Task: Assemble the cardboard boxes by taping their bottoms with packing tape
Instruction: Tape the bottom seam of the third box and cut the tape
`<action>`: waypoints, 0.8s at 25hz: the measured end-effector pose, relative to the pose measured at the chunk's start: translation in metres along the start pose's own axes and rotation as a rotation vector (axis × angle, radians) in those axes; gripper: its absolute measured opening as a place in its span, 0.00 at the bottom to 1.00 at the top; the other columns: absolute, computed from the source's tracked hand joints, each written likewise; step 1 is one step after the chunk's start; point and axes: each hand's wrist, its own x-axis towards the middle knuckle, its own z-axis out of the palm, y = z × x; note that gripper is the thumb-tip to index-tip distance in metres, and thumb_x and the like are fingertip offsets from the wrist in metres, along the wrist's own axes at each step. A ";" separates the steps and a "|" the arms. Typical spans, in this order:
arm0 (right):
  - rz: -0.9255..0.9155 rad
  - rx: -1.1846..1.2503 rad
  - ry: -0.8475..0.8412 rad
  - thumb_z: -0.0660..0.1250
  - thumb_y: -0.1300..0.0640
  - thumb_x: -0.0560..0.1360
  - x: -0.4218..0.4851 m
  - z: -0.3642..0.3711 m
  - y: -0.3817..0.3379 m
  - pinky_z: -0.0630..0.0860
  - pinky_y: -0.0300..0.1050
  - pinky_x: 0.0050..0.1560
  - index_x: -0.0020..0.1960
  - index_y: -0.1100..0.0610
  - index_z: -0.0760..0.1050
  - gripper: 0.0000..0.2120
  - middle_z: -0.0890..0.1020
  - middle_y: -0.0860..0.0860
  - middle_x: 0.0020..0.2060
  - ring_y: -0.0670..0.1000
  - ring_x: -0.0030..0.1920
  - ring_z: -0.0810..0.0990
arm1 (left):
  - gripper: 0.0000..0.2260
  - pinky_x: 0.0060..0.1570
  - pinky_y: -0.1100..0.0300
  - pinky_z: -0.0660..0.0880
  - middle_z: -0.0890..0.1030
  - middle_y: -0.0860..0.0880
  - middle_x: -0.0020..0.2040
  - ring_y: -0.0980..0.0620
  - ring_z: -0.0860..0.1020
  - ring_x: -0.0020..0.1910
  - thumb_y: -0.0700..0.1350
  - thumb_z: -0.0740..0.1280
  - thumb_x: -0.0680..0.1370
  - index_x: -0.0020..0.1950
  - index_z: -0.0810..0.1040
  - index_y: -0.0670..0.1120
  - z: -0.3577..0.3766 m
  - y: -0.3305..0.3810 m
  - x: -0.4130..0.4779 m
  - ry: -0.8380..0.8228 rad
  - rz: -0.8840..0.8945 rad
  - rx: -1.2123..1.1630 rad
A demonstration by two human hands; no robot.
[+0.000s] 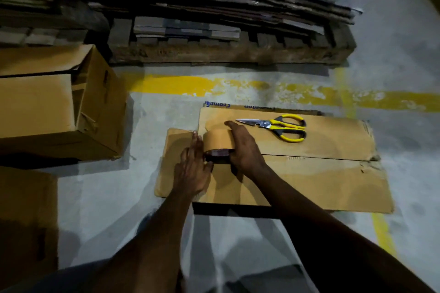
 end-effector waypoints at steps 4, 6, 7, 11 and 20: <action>-0.065 -0.370 0.051 0.70 0.45 0.69 -0.011 -0.041 0.040 0.72 0.57 0.56 0.72 0.54 0.66 0.35 0.75 0.56 0.63 0.61 0.61 0.73 | 0.32 0.66 0.37 0.65 0.49 0.50 0.80 0.42 0.59 0.76 0.61 0.43 0.77 0.79 0.41 0.52 0.007 -0.011 0.002 0.046 -0.014 0.109; -0.055 -0.510 0.137 0.57 0.36 0.66 -0.028 -0.075 0.077 0.73 0.57 0.49 0.67 0.55 0.71 0.35 0.78 0.56 0.57 0.62 0.55 0.76 | 0.31 0.66 0.37 0.65 0.53 0.49 0.79 0.41 0.60 0.75 0.59 0.45 0.78 0.79 0.44 0.52 0.010 -0.007 0.001 0.070 -0.038 0.116; -0.062 -0.563 0.171 0.53 0.35 0.65 -0.037 -0.091 0.097 0.72 0.56 0.47 0.64 0.55 0.74 0.36 0.79 0.56 0.54 0.63 0.52 0.76 | 0.30 0.66 0.37 0.66 0.53 0.49 0.79 0.40 0.61 0.74 0.60 0.45 0.78 0.80 0.44 0.53 0.010 -0.006 0.001 0.078 -0.049 0.117; 0.003 -0.665 0.249 0.54 0.37 0.68 -0.072 -0.153 0.176 0.72 0.53 0.42 0.58 0.56 0.75 0.29 0.78 0.57 0.49 0.62 0.47 0.76 | 0.31 0.63 0.35 0.67 0.54 0.48 0.79 0.37 0.63 0.72 0.62 0.43 0.78 0.79 0.45 0.54 0.009 -0.011 0.004 0.063 -0.013 0.189; 0.112 -0.355 0.294 0.78 0.51 0.65 -0.100 -0.170 0.227 0.73 0.53 0.46 0.68 0.58 0.71 0.34 0.74 0.60 0.59 0.63 0.57 0.72 | 0.34 0.66 0.27 0.50 0.48 0.42 0.79 0.35 0.49 0.77 0.57 0.46 0.76 0.78 0.53 0.40 0.009 0.044 0.004 0.004 0.014 0.576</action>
